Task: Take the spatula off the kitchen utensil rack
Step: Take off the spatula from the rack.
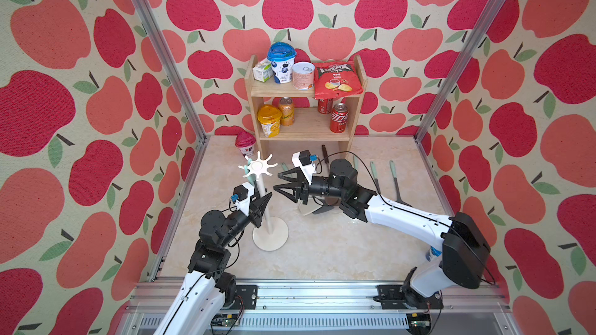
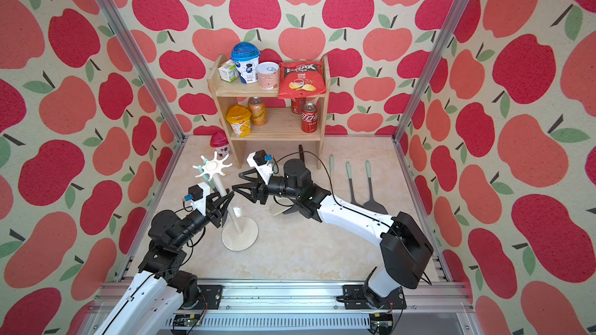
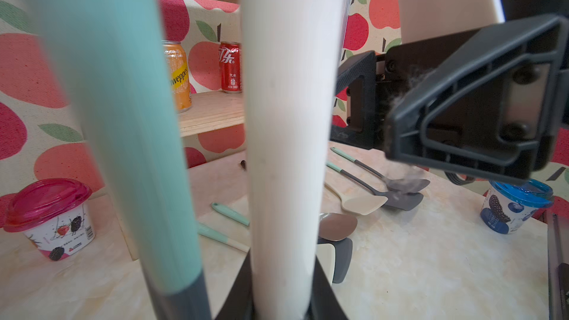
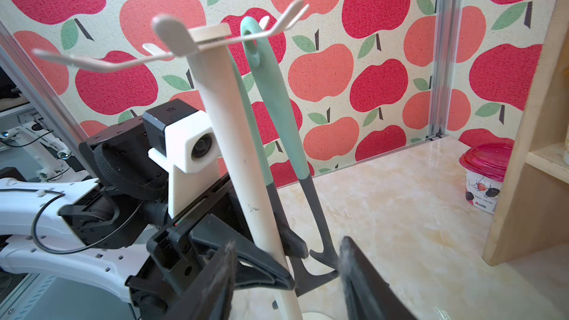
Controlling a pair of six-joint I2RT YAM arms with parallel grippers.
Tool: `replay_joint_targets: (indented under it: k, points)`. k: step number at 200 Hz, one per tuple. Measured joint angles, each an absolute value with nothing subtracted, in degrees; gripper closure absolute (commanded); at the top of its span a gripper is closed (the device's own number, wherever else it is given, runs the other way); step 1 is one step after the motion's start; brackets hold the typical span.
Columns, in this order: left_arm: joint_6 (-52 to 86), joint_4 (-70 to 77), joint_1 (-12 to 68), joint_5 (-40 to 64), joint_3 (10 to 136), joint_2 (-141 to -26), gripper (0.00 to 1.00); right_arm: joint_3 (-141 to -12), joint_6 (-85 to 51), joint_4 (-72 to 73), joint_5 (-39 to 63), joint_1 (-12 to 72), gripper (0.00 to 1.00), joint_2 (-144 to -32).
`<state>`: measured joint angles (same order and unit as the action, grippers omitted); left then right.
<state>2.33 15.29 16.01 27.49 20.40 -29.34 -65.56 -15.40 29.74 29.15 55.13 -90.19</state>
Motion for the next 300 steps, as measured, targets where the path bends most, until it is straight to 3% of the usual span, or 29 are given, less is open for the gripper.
replay_joint_targets:
  k: [128,183,300]
  points:
    - [2.50,15.25,16.01,27.38,20.38,-29.23,1.00,-71.42,-18.55,42.61,36.16,56.16,0.47,-99.96]
    - [2.46,14.90,16.01,27.40,20.38,-28.84,1.00,-71.50,-18.68,48.73,36.75,57.49,0.53,-102.26]
    - [1.63,14.35,16.16,27.90,20.40,-28.60,0.99,-68.20,-13.65,57.01,32.56,59.64,0.87,-102.89]
